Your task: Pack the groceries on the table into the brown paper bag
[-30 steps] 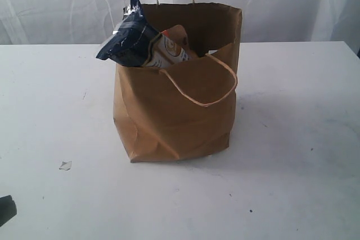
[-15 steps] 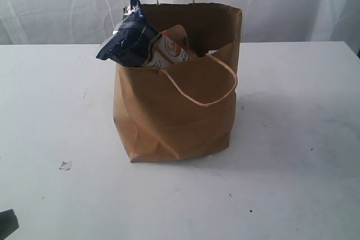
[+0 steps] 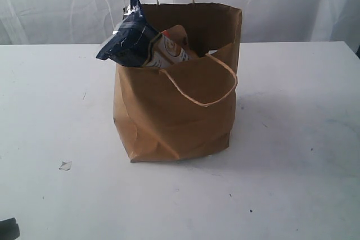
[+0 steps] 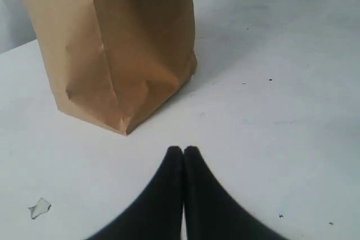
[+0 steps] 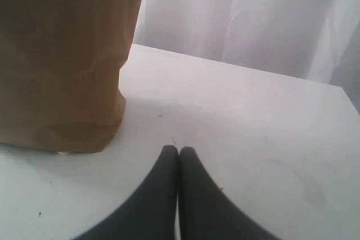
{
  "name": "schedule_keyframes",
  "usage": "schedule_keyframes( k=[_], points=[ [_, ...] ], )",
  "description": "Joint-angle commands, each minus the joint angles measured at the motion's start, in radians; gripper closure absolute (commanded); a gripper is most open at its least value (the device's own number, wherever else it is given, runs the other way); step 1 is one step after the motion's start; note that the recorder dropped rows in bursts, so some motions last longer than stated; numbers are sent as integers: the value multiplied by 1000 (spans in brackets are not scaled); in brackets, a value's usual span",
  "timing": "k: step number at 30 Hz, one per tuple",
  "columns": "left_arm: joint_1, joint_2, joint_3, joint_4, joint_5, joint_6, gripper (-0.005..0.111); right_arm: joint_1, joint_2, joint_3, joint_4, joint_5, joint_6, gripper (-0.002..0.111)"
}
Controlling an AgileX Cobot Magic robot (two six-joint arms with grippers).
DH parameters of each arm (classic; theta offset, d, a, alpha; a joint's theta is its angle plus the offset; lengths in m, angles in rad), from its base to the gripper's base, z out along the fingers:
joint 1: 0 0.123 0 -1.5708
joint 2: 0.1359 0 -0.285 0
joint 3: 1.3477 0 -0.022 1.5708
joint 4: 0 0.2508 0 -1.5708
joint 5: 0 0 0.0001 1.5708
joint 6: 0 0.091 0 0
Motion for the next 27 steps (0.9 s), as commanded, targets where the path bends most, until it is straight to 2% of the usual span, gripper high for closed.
schedule_keyframes(
  k=[1,11,15,21,27],
  points=[
    [52,-5,3,-15,3,3,107,0,-6,5,4,2,-11,108],
    [364,-5,3,-15,3,3,107,0,-6,5,4,2,-11,108],
    [448,-5,3,-15,3,3,107,0,-6,5,4,2,-11,108],
    [519,-5,3,-15,3,3,107,0,-6,5,4,4,-11,108],
    [530,-5,3,-15,3,3,107,0,-6,5,4,4,-11,108]
  ],
)
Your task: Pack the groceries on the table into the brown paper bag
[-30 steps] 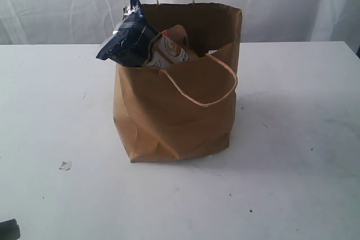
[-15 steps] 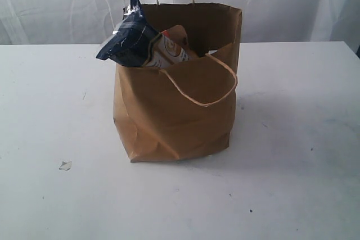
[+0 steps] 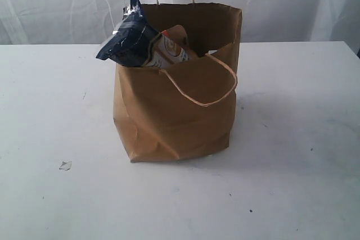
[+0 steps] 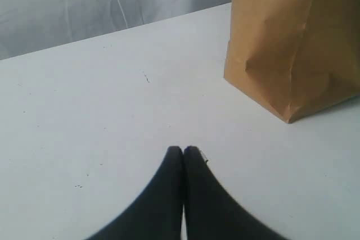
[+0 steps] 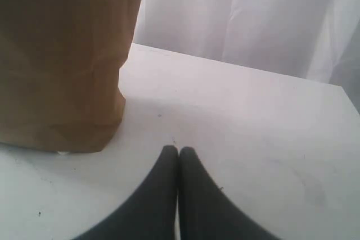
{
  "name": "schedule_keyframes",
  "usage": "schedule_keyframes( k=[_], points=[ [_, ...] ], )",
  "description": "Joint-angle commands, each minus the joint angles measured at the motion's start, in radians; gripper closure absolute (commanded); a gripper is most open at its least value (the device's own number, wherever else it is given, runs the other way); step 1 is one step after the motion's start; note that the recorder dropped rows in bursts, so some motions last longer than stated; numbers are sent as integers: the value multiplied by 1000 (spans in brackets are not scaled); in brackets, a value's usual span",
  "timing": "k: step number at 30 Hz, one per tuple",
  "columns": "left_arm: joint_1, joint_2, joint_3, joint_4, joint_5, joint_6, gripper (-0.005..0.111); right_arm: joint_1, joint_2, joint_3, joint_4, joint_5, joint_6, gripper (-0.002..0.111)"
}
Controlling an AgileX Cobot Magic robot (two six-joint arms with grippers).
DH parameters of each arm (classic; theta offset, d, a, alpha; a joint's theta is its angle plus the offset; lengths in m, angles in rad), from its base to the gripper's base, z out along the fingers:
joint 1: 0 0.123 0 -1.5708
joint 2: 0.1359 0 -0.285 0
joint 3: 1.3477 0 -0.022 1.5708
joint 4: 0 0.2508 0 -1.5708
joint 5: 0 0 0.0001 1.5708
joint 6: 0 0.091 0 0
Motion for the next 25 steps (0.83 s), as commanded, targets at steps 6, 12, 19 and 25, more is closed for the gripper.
schedule_keyframes(
  k=[6,12,19,25],
  points=[
    [5,-5,3,-15,3,3,107,0,-6,5,4,4,-11,108],
    [5,-5,3,-15,3,3,107,0,-6,5,4,4,-11,108],
    [5,-5,3,-12,3,3,107,0,-6,5,4,4,4,108],
    [5,-5,3,-12,3,3,107,0,-6,5,4,4,4,108]
  ],
)
